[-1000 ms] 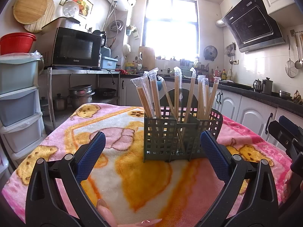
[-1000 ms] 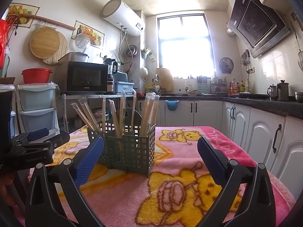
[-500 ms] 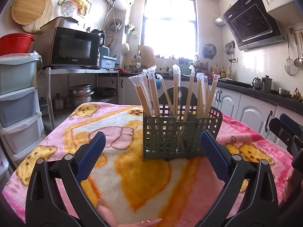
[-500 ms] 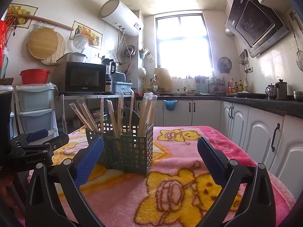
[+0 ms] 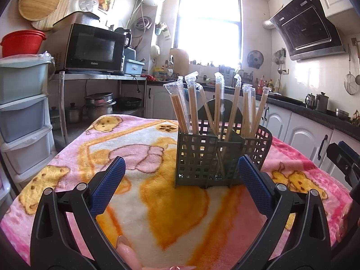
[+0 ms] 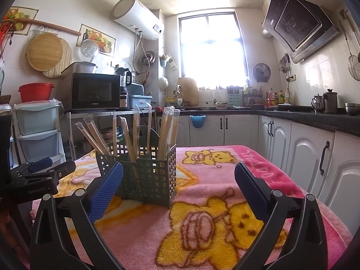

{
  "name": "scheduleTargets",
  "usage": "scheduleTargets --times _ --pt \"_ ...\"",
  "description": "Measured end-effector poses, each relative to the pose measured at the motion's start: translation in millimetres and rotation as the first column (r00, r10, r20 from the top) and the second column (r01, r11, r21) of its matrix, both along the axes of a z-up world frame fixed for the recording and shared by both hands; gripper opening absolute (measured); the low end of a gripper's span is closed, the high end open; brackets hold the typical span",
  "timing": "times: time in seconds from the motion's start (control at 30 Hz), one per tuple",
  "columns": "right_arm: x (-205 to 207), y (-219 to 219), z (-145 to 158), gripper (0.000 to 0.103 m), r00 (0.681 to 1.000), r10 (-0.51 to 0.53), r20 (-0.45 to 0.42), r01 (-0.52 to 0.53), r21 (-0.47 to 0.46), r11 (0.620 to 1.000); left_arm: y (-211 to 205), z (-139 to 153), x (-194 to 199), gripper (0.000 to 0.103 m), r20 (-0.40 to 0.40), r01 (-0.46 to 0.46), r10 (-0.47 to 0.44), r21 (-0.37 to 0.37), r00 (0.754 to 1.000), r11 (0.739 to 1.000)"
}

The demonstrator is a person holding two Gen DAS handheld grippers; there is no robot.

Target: Organize utensils

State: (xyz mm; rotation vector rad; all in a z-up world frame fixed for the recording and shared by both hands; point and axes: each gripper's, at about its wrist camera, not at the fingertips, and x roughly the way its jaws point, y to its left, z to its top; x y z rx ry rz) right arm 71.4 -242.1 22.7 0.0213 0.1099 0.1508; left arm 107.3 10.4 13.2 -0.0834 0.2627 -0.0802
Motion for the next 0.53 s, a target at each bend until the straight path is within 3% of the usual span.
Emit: scheduleTargets --times 0.17,0.23,0.3,0.37,0.4,0.43,0.5,0.53 --pt "4.9 -10.7 2.6 0.097 0.998 -0.052 -0.028 0.053 0.031 0.998 8.4 1.2 2.9 0.093 -0.023 -0.023 0.022 -0.029 0.999 0.999" --pt "15.8 -23.4 7.1 0.097 0.991 -0.107 -0.080 0.110 0.038 0.993 21.6 4.2 11.6 0.093 -0.094 -0.056 0.050 -0.057 0.994 0.997" --pt "35.5 -43.4 10.7 0.097 0.968 -0.185 -0.171 0.192 0.023 0.981 43.4 6.8 28.8 0.093 -0.193 -0.122 0.113 -0.037 0.975 0.992" --pt "67.1 -71.1 8.5 0.097 0.908 -0.282 -0.311 0.291 -0.019 0.957 67.2 4.8 50.7 0.093 -0.289 -0.167 0.158 -0.009 0.944 0.986" --pt "81.6 -80.3 5.1 0.097 0.873 -0.319 -0.370 0.321 -0.058 0.945 80.6 1.1 65.4 0.093 -0.346 -0.214 0.211 0.032 0.914 0.976" --pt "101.2 -91.9 -2.3 0.097 0.815 -0.374 -0.443 0.357 -0.125 0.926 91.9 -2.9 77.7 0.093 -0.383 -0.254 0.259 0.066 0.887 0.965" --pt "130.1 -107.1 -18.8 0.097 0.728 -0.423 -0.540 0.370 -0.209 0.905 109.5 -12.6 93.6 0.093 -0.411 -0.280 0.293 0.094 0.863 0.955" --pt "143.1 -114.4 -28.3 0.097 0.696 -0.416 -0.585 0.364 -0.213 0.907 119.6 -22.1 106.2 0.093 -0.449 -0.310 0.332 0.124 0.829 0.943"
